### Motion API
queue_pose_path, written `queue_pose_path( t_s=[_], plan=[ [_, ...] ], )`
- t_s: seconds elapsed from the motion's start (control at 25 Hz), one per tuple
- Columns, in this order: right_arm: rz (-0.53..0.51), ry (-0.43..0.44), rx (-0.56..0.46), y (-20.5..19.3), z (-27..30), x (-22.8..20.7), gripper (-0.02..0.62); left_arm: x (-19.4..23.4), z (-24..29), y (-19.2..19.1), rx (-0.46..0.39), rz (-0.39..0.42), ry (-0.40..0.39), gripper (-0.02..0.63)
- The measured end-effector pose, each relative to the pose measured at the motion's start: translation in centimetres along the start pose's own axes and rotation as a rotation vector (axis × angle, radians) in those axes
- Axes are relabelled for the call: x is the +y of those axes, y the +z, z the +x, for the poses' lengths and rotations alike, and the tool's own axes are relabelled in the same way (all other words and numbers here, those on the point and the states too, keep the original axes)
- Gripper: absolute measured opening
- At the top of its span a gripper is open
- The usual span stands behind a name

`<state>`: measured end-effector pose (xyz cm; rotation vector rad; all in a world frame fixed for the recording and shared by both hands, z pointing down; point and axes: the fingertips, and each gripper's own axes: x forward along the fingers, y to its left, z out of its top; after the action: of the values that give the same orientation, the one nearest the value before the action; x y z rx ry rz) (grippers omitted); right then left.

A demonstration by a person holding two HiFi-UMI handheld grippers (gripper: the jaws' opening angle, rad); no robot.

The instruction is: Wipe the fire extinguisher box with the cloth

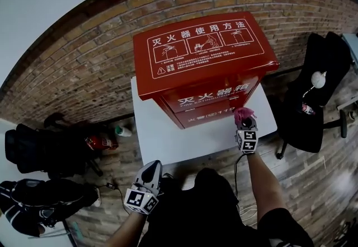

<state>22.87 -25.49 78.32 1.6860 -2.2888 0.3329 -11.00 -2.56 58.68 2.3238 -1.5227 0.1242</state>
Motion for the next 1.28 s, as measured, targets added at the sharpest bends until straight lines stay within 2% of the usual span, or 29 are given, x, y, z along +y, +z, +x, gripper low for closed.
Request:
queue_pose_path(
  t_s=[0.28, 0.52, 0.8, 1.28],
  plan=[
    [0.03, -0.019, -0.014, -0.9, 0.3, 0.4, 0.061, 0.6, -1.2, -1.4, 0.003, 0.001, 0.006, 0.017],
    [-0.011, 0.017, -0.011, -0.9, 0.3, 3.0, 0.061, 1.0, -2.5, -1.4, 0.006, -0.01, 0.01, 0.017],
    [0.022, 0.034, -0.009, -1.0, 0.4, 5.5, 0.061, 1.4, -3.4, -1.7, 0.014, -0.01, 0.01, 0.017],
    [0.017, 0.087, 0.002, -1.4, 0.7, 9.9, 0.061, 2.5, -4.5, -1.9, 0.001, -0.011, 0.011, 0.017]
  ],
)
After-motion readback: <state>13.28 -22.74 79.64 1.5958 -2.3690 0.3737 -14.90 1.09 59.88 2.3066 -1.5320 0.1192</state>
